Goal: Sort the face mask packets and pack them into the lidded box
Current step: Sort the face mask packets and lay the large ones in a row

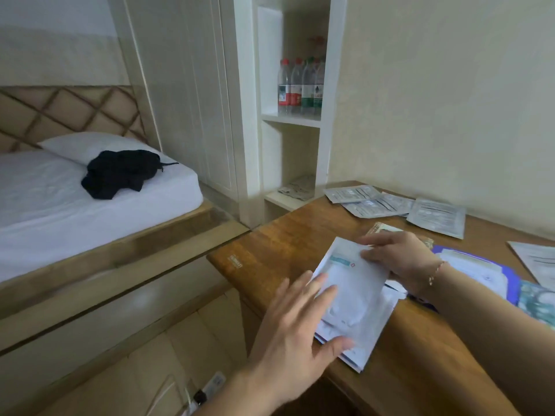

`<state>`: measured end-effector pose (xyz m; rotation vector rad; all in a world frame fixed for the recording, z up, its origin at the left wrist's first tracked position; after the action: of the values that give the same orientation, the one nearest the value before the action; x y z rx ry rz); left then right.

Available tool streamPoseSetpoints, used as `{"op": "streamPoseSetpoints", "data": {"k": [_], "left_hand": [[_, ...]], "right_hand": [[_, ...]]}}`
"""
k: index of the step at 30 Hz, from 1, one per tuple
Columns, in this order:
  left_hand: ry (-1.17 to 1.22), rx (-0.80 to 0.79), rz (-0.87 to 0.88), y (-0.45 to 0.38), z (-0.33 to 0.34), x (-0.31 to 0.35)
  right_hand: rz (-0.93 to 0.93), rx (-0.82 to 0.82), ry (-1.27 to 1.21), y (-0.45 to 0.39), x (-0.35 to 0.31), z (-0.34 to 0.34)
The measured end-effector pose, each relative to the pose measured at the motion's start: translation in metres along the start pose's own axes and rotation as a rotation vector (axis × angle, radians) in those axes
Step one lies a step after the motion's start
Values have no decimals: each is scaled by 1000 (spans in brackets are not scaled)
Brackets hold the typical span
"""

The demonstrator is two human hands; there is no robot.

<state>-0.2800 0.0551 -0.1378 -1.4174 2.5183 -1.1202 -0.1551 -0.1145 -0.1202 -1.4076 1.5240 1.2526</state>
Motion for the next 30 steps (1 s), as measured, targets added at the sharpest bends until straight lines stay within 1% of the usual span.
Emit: {"op": "streamPoseSetpoints", "data": {"k": [2,4,8,11,13,15,17,20,22,25,30], "left_hand": [[80,-4,-87,7,5,-15],[110,-21,-135,12,11,-24],[142,8,-108,16,13,-23],[180,27,-96,17,12,-23],[200,27,-96,18,11,-24],[219,3,-106,18,11,-25],[252,-3,-141,19,11,-30],[255,30,-169,20,8,-33],[235,75,-130,18,6,-28],[234,109,-111,17,6,-27],[238,110,-119,18,2,-30]], "right_hand": [[-34,4,95,0,3,-3],[-101,25,246,1,1,-5],[-250,43,599,12,-14,-2],[-335,36,771,22,-18,5],[-423,69,890,29,-20,7],[-549,94,971,41,-22,12],[-626,22,959,52,-17,21],[-627,-178,974,66,2,42],[-605,-251,1010,73,14,51],[-598,-272,1095,78,26,59],[-574,-323,1176,80,43,65]]}}
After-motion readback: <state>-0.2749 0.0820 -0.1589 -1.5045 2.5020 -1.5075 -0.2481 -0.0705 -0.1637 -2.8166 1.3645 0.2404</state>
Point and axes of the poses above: each hand's wrist, its own y-axis away from the middle knuckle, its own z-axis out of the palm, x = y × z, the point moved 10 cm from there along -y, towards the middle knuckle, and after that the axes turned 5 degrees about -x, right-handed, at the moved point
